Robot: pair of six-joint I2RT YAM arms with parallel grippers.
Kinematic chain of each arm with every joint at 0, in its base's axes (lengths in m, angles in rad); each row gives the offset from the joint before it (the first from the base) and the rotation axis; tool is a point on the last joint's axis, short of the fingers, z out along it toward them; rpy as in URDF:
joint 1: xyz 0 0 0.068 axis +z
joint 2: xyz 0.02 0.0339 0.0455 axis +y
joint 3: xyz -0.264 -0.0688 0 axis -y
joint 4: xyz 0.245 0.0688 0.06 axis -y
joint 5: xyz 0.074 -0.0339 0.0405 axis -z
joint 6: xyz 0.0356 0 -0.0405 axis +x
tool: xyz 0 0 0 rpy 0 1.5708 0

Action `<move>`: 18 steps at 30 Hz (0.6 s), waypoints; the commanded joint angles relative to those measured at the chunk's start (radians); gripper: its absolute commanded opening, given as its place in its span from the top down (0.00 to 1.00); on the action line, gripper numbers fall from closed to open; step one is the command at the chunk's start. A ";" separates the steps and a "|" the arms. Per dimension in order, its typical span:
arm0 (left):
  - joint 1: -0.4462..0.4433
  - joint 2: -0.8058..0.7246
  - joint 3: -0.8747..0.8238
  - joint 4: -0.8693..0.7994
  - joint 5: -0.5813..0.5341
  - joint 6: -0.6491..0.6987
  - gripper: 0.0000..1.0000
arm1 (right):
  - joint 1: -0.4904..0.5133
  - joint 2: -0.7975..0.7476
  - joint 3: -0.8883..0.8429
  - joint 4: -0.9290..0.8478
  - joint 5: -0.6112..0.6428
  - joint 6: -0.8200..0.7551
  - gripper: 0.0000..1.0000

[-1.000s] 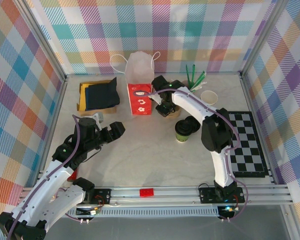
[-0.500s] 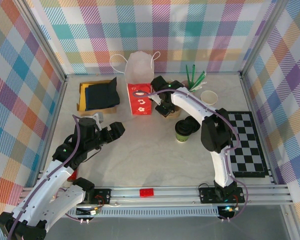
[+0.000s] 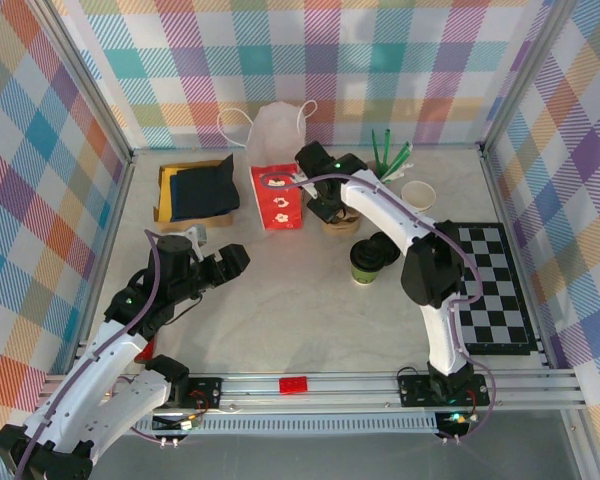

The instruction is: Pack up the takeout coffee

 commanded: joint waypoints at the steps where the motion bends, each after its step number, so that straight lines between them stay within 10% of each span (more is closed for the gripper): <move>1: 0.019 -0.016 -0.003 -0.025 0.000 0.019 0.12 | 0.020 -0.038 0.060 -0.050 0.061 -0.007 0.94; 18: 0.019 -0.019 0.003 -0.035 -0.006 0.025 0.12 | 0.087 -0.033 0.050 -0.143 0.134 0.029 0.92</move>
